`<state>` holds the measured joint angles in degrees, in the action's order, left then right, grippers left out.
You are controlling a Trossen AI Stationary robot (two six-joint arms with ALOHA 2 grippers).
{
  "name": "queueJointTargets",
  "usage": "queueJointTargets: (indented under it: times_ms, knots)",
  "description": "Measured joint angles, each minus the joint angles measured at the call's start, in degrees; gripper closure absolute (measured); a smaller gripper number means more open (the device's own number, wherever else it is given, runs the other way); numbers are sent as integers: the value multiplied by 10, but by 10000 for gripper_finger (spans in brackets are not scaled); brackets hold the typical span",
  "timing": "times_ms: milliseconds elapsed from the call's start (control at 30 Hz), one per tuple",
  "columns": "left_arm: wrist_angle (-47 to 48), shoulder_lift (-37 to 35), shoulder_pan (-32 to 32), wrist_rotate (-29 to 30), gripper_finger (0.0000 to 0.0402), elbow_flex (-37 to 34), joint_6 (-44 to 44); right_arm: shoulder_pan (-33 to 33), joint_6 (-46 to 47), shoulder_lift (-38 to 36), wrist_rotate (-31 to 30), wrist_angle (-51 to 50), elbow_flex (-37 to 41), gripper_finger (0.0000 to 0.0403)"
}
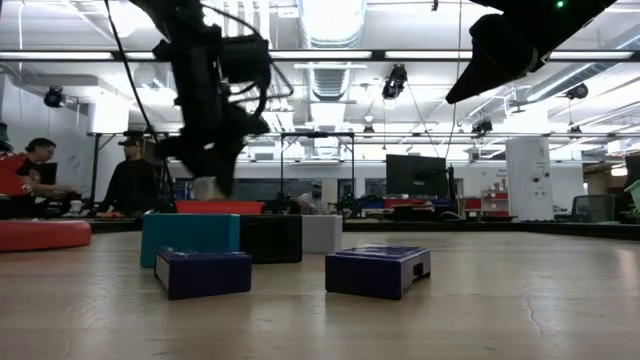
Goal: Pick & Place Office items
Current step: Put the green charger adapter into the green bin
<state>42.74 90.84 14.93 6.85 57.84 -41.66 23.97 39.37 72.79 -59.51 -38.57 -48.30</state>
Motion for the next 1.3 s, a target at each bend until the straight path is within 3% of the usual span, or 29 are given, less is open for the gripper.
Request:
queueJointTargets:
  times_ms: [233, 467, 800, 1067, 1300]
  knots:
    - [-117, -1, -4, 0, 261, 49, 133, 0, 5, 0, 61, 3, 0, 174]
    - [-394, -1, -10, -8, 261, 38, 256, -1, 7, 0, 60, 7, 0, 174]
    - [-698, 2, -15, -217, 261, -19, 368, -1, 5, 0, 55, 40, 0, 174]
    - [-957, 42, -32, -268, 261, -87, 432, -1, 4, 0, -26, 51, 1, 174]
    - [-1006, 95, -32, -314, 261, -56, 427, -4, -44, 0, -33, 106, 10, 174]
